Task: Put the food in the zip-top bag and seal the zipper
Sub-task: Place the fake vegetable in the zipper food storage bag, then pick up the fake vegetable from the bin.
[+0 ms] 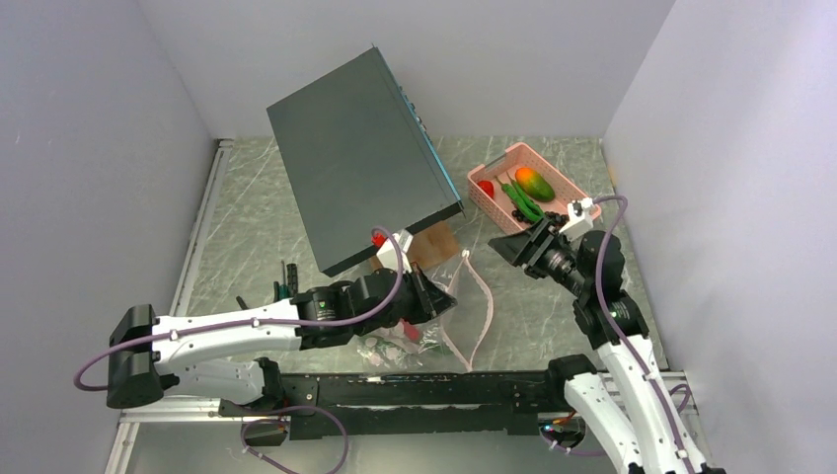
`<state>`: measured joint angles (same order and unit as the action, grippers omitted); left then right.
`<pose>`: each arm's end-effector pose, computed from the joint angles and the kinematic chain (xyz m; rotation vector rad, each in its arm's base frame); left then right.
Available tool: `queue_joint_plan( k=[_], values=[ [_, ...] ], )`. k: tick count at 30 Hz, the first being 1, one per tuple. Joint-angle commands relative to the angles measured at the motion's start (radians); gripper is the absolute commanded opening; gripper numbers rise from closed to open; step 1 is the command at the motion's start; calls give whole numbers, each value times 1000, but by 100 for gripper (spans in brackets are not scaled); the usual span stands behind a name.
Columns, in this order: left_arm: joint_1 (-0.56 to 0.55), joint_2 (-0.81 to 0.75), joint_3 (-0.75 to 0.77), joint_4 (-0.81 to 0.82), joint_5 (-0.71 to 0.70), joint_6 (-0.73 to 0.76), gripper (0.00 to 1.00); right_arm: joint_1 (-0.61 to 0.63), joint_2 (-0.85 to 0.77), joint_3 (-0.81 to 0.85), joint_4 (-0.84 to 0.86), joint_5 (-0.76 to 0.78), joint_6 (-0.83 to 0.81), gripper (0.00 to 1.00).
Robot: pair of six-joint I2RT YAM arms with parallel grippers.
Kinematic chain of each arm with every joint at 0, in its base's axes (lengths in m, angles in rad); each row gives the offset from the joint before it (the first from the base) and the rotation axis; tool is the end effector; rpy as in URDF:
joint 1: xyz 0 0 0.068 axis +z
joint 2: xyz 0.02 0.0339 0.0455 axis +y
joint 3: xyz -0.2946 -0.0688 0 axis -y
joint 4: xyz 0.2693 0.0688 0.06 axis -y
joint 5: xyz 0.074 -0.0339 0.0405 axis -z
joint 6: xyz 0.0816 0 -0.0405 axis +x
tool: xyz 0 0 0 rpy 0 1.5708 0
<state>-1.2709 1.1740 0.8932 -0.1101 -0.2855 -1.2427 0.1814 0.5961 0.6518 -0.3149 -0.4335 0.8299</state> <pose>0.1172 -0.3012 0.3102 -0.1809 2.2053 -1.3047 0.1756 0.0671 0.3158 0.3040 1.9274 1.0876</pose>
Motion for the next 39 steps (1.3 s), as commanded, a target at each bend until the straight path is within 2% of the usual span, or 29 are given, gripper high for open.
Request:
queue_joint_plan(
  k=[1,8,15,20,23,29,32,39],
  values=[
    [4,-48,-23,12,-10,-9,0,6,77,84,-64,137,-27,63],
    [4,-73,-55,1,-8,-21,0,6,272,206,-143,356,-55,67],
    [4,-72,-48,-14,7,-13,0,2,488,331,-217,657,55,75],
    [4,-80,-44,-30,3,0,0,-13,558,316,-145,772,67,70],
    [4,-77,-42,-28,9,3,0,-43,587,313,-125,797,65,65],
    [4,-63,-38,-21,26,10,0,-92,606,298,-113,845,55,61],
    [4,-57,-34,-17,28,14,0,-122,609,279,-93,832,51,59],
    [4,-46,-21,-25,30,21,0,-175,655,258,-30,750,16,46]
  ],
)
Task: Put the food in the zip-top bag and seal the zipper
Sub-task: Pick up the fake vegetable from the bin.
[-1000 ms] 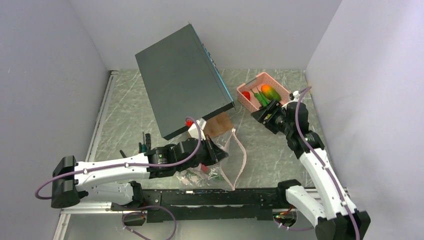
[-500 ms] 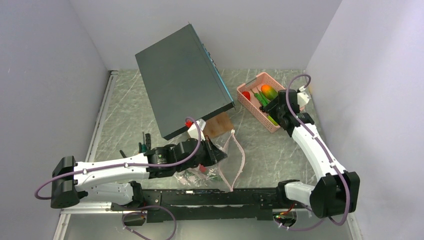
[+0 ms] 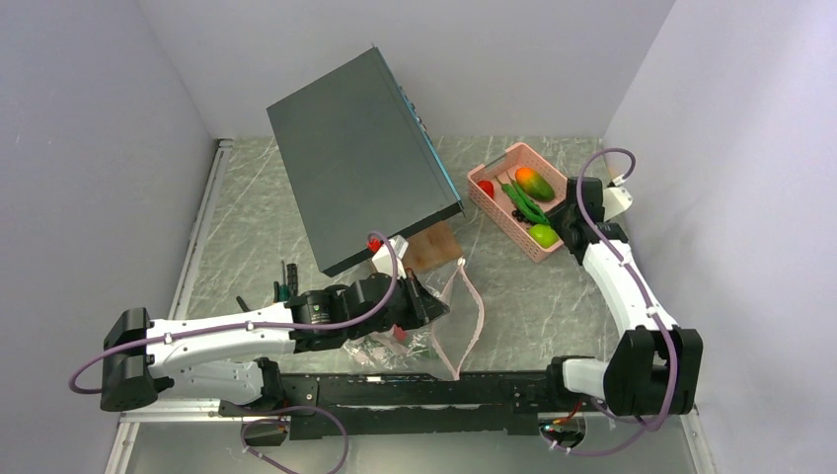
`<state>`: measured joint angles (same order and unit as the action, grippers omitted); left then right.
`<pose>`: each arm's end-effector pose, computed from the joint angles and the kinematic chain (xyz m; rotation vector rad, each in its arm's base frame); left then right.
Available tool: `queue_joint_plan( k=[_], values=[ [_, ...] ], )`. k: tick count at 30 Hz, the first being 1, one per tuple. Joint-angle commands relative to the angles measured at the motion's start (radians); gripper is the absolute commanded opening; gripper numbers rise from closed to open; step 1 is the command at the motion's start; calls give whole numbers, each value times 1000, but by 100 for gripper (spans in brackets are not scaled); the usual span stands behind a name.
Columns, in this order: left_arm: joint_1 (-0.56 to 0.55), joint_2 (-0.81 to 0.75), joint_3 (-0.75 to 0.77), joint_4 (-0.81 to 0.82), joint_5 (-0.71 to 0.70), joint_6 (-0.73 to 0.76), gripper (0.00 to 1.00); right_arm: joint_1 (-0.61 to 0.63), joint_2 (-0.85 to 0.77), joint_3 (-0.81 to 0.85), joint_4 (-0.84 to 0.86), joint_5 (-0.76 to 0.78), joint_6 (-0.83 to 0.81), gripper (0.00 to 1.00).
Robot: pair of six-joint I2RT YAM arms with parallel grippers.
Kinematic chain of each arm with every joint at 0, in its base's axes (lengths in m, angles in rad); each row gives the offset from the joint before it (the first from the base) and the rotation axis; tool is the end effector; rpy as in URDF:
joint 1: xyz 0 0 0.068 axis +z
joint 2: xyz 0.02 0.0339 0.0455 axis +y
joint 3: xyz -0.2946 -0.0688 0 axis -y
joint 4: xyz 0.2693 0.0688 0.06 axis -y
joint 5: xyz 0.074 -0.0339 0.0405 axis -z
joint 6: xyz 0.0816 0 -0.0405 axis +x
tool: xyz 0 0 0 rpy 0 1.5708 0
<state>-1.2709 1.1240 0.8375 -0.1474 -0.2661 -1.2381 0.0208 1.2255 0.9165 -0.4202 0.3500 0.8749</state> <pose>0.1111 -0.2865 0.2964 -0.1553 2.2513 -1.2714 0.3079 -0.0216 0.2656 1.0897 1.9665 0.0771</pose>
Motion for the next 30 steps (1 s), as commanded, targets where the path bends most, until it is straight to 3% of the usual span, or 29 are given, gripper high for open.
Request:
queue_joint_plan(
  k=[1,8,30],
  values=[
    [4,4,35,12,11,16,0,-14,33,-5,76,-35,-31,46],
    [4,0,32,6,5,10,0,-50,66,-16,107,-69,-36,35],
    [4,13,39,4,5,9,0,-57,138,-58,190,-85,-47,33]
  ],
)
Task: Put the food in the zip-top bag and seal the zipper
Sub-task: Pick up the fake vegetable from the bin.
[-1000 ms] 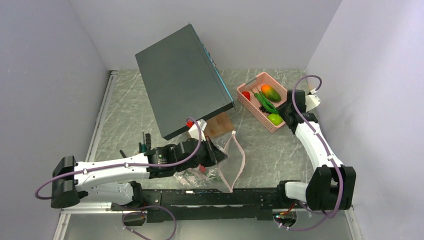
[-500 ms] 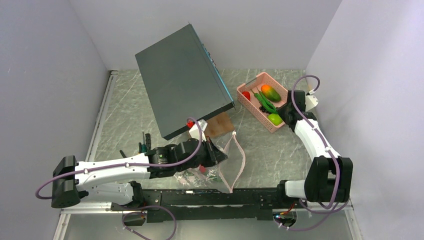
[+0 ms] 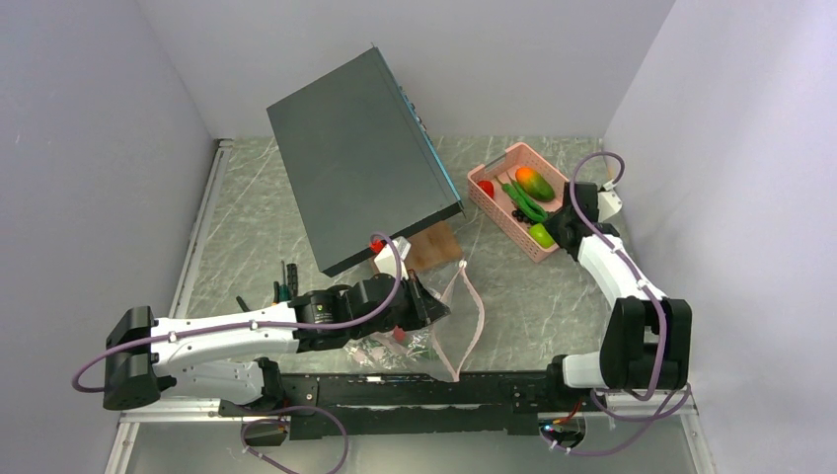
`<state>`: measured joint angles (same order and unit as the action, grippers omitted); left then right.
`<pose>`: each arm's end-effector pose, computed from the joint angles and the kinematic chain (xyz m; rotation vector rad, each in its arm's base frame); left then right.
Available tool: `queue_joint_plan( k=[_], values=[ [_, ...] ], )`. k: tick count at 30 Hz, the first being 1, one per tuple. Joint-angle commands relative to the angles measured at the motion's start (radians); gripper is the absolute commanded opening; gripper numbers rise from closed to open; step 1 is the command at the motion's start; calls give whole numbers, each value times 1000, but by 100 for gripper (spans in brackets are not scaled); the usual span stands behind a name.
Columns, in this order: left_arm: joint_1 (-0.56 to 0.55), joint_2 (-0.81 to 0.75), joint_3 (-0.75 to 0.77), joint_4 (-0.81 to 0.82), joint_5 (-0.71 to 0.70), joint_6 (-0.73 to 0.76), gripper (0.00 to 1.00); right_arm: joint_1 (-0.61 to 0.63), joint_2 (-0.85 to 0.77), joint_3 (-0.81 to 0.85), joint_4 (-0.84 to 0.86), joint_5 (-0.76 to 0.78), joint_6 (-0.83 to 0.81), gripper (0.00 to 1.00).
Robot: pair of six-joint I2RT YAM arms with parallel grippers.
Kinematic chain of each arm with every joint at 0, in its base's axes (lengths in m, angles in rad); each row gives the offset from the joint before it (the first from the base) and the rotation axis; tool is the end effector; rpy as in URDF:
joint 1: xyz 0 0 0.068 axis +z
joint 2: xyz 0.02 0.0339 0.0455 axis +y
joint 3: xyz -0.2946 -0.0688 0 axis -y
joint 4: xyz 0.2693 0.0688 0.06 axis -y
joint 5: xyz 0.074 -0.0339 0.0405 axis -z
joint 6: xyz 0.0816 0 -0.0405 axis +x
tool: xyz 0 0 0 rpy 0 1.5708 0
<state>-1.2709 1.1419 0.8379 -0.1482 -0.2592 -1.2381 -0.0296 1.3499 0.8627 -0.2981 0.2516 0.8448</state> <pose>0.1115 -0.2899 0.2913 -0.1478 2.2704 -1.2572 0.3290 -0.0301 0.2197 1.0946 2.0544 0.1118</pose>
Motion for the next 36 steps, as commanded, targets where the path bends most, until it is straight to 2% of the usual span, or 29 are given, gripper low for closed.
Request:
queue_joint_plan(
  k=[1,6,8,11,21,31,36],
  values=[
    [4,-4,39,3,-1,8,0,-7,20,-3,73,15,-22,32],
    [4,-2,44,-4,0,9,0,-6,42,5,97,27,-45,21],
    [4,-4,42,-5,0,8,0,-6,46,9,100,34,-55,8],
    [4,-8,39,-10,-3,6,0,-6,32,17,87,34,-63,0],
    [4,0,39,6,3,7,0,-3,-128,63,-25,60,-130,0],
    [4,10,49,-4,-9,9,0,26,-259,149,-206,65,-215,0],
    [5,21,48,-16,-22,1,0,179,-306,194,-328,121,-222,0]
  ],
)
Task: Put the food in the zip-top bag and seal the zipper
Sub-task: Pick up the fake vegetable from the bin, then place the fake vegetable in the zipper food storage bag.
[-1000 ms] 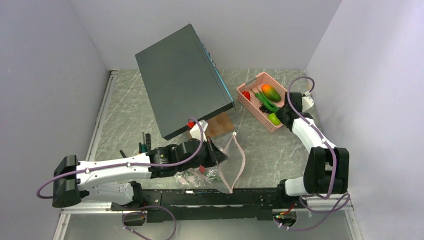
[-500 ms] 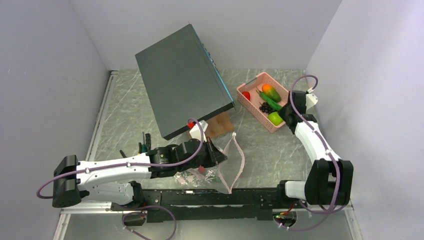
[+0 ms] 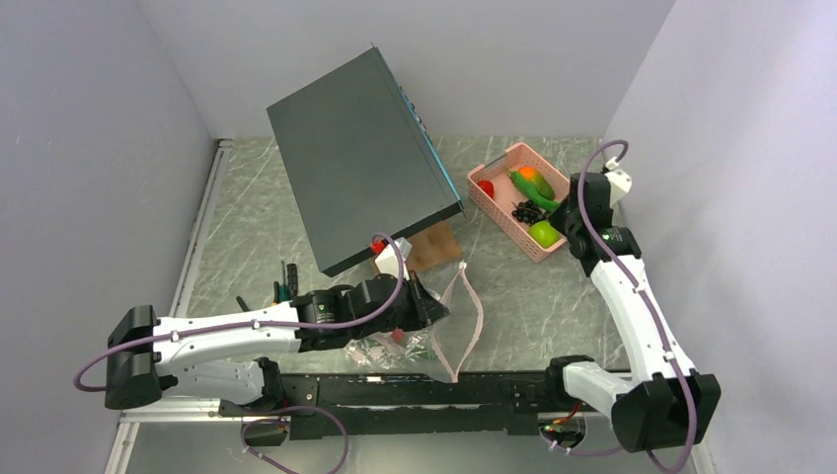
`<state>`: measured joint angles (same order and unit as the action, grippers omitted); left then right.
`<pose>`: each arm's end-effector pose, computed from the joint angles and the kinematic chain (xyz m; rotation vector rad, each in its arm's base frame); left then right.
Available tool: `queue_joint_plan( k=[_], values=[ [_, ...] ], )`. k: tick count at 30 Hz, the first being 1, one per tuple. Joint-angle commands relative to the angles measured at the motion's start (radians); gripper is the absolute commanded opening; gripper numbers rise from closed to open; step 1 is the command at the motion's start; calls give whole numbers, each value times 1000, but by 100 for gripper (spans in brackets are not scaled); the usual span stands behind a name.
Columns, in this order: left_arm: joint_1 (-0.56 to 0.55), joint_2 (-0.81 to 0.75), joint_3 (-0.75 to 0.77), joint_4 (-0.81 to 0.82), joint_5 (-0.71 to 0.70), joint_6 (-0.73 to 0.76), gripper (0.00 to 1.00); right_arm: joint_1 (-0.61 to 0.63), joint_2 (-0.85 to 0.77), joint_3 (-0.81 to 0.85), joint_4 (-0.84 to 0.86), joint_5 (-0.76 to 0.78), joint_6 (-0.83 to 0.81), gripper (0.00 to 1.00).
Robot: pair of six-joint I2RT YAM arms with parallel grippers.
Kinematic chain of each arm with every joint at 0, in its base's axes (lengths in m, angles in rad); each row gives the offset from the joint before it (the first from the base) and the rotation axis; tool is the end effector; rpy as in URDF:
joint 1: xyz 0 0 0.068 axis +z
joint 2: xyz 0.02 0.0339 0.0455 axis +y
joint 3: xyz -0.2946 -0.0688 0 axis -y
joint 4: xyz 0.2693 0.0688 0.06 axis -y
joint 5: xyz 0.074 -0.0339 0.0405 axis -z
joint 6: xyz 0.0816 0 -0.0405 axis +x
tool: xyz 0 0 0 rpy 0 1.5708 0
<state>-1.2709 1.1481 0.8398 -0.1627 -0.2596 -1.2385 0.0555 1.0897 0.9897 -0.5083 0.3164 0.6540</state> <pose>0.1116 -0.2901 0.2883 -0.1457 2.2856 -1.2374 0.2830 -0.0097 0.3209 0.8006 1.9907 0.0680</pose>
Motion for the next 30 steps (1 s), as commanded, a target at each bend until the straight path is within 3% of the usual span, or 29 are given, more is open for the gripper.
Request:
queue_joint_plan(
  k=[1,6,12,25,30],
  values=[
    [5,17,50,-14,-27,-2,0,122,-52,78,-143,66,-25,0],
    [8,24,60,-70,-56,-16,0,210,-86,145,-282,65,-27,0],
    [14,34,56,-129,-95,-61,0,224,-154,193,-395,-14,-118,0],
    [62,53,61,-237,-170,-84,0,225,-260,266,-567,-392,-315,0],
    [80,61,59,-262,-172,-84,0,225,-297,236,-583,-435,-361,0]
  ],
)
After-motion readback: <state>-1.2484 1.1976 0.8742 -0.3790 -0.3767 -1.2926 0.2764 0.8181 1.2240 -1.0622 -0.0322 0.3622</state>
